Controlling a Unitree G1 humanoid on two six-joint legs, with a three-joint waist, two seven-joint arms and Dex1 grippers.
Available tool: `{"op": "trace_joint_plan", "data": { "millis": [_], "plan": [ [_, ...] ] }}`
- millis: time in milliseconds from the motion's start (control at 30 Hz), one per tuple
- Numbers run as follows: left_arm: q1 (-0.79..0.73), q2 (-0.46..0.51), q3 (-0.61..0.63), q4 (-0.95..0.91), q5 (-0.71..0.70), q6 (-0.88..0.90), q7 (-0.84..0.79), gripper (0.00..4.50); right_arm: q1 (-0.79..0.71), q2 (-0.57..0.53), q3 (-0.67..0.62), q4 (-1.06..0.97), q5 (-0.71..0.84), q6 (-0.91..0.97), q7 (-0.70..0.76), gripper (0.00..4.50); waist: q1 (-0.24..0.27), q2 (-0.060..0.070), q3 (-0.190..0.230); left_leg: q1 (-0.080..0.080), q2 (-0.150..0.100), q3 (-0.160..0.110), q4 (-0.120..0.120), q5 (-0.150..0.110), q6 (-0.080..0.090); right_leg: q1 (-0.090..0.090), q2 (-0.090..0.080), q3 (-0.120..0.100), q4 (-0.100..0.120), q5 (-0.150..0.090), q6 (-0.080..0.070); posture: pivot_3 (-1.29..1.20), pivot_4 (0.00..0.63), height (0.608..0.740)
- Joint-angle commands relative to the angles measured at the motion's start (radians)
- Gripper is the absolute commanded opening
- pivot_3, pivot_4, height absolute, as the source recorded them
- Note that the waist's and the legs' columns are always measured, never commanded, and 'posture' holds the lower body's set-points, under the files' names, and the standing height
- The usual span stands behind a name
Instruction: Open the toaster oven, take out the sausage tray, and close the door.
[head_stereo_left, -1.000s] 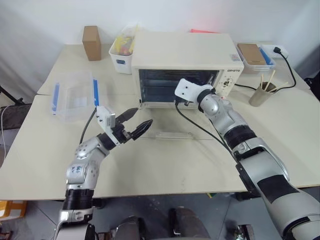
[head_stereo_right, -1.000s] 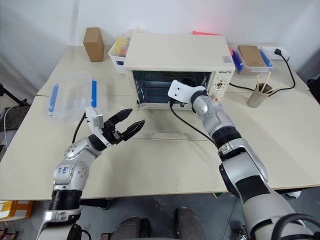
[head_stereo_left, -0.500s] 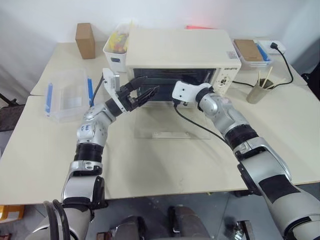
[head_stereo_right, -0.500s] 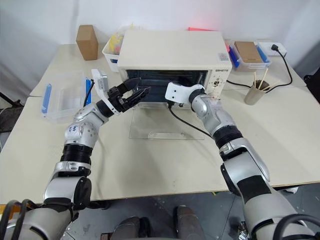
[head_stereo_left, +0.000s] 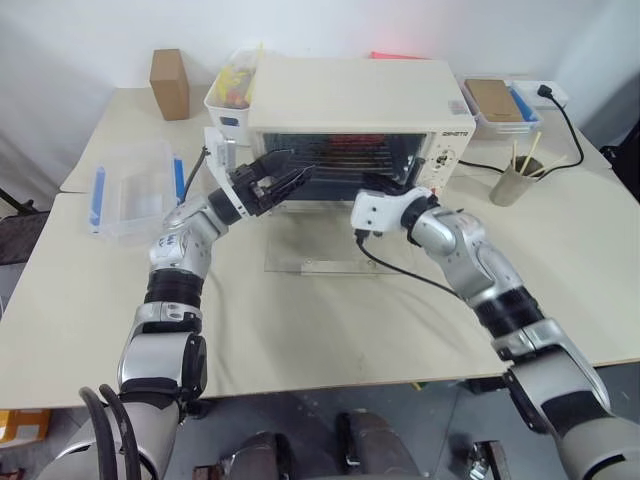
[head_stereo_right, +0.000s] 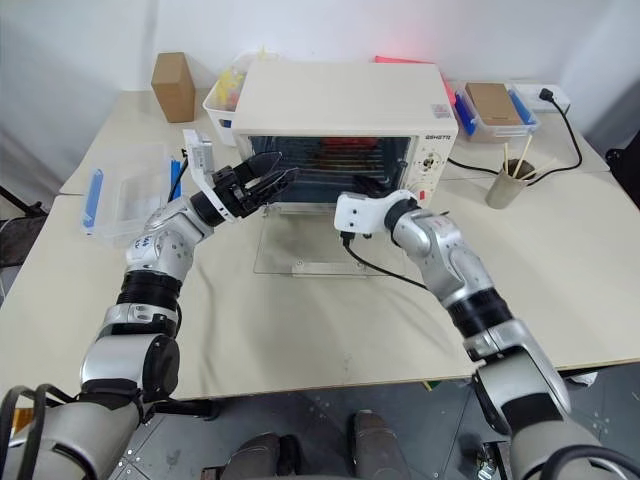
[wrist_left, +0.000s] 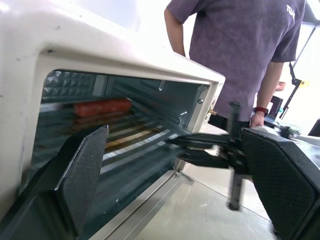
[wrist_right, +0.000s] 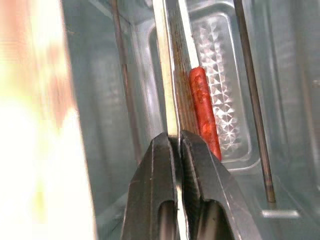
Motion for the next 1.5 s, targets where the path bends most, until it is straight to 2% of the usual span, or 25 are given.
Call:
{"op": "trace_joint_plan", "data": {
  "millis": [33,467,733,867,933,1000,1100,1233,1367,1500],
  "plan": [
    [-0.048,0.014,0.037,0.04,-0.001,-0.029,-0.001,4.5,0.059,-0.017,-0.042,-0.188,0.012,0.047,0.046,0.1,0.001,0.0,0.0,0.0,0.0,0.0,0.0,0.0,0.0,0.0,0.0,0.0,0.0,0.0,0.0,0.0,0.15,0.74],
    [-0.129,0.028,0.043,0.185,0.019,-0.022,-0.061,4.5,0.304,-0.107,-0.111,-0.537,-0.01,0.157,0.178,0.1,0.015,-0.001,0.001,0.0,-0.001,0.001,0.003,0.0,0.0,0.0,0.0,0.0,-0.002,0.0,0.0,0.0,0.15,0.74],
    [-0.063,0.088,0.031,0.129,0.031,0.05,-0.165,4.5,0.392,-0.122,-0.127,-0.639,-0.024,0.184,0.225,0.1,0.02,-0.002,0.001,0.001,-0.001,0.001,0.004,0.0,0.0,0.0,0.0,0.0,-0.001,0.0,0.0,0.0,0.15,0.74],
    [-0.012,0.163,0.041,0.049,-0.015,0.249,-0.208,4.5,0.41,-0.134,-0.138,-0.659,-0.02,0.188,0.238,0.1,0.024,-0.002,0.001,0.001,-0.001,0.0,0.004,0.0,0.0,0.0,0.0,0.0,-0.001,0.0,-0.001,0.0,0.15,0.74],
    [0.008,0.201,0.032,0.016,-0.006,0.347,-0.176,4.5,0.417,-0.138,-0.142,-0.665,-0.018,0.188,0.241,0.1,0.029,-0.002,0.001,0.0,-0.001,0.0,0.004,0.0,0.0,0.001,0.0,0.0,-0.001,0.0,-0.001,0.0,0.15,0.74],
    [0.014,0.247,0.02,-0.004,-0.002,0.503,-0.144,4.5,0.425,-0.14,-0.143,-0.67,-0.017,0.184,0.247,0.1,0.033,-0.002,0.001,0.0,-0.001,-0.001,0.006,0.0,0.001,0.001,0.0,0.0,-0.001,0.0,-0.001,0.0,0.15,0.74],
    [0.032,0.291,0.019,-0.066,-0.078,0.874,-0.118,4.5,0.437,-0.139,-0.129,-0.685,-0.004,0.141,0.248,0.1,0.032,-0.002,0.001,0.0,-0.001,-0.001,0.007,-0.001,0.002,0.002,0.0,0.0,-0.001,0.0,-0.001,0.0,0.15,0.74],
    [0.051,0.261,0.062,-0.141,-0.132,1.071,-0.037,4.5,0.431,-0.132,-0.111,-0.673,0.004,0.105,0.257,0.1,0.036,-0.003,0.001,0.0,-0.001,-0.002,0.008,-0.001,0.002,0.003,-0.001,-0.001,0.0,0.0,-0.001,0.0,0.15,0.74],
    [0.044,0.201,0.181,-0.147,-0.188,1.167,0.079,4.5,0.42,-0.126,-0.098,-0.659,0.013,0.073,0.269,0.1,0.036,-0.003,0.002,0.0,-0.001,-0.003,0.011,-0.001,0.002,0.003,-0.001,-0.001,0.002,0.0,-0.001,0.0,0.15,0.74],
    [0.057,0.138,0.245,-0.174,-0.205,1.21,0.185,4.5,0.415,-0.123,-0.087,-0.647,0.024,0.051,0.277,0.1,0.034,-0.003,0.002,0.0,-0.001,-0.003,0.012,-0.002,0.002,0.003,-0.001,-0.001,0.003,-0.001,-0.001,0.0,0.15,0.74]
  ]
}}
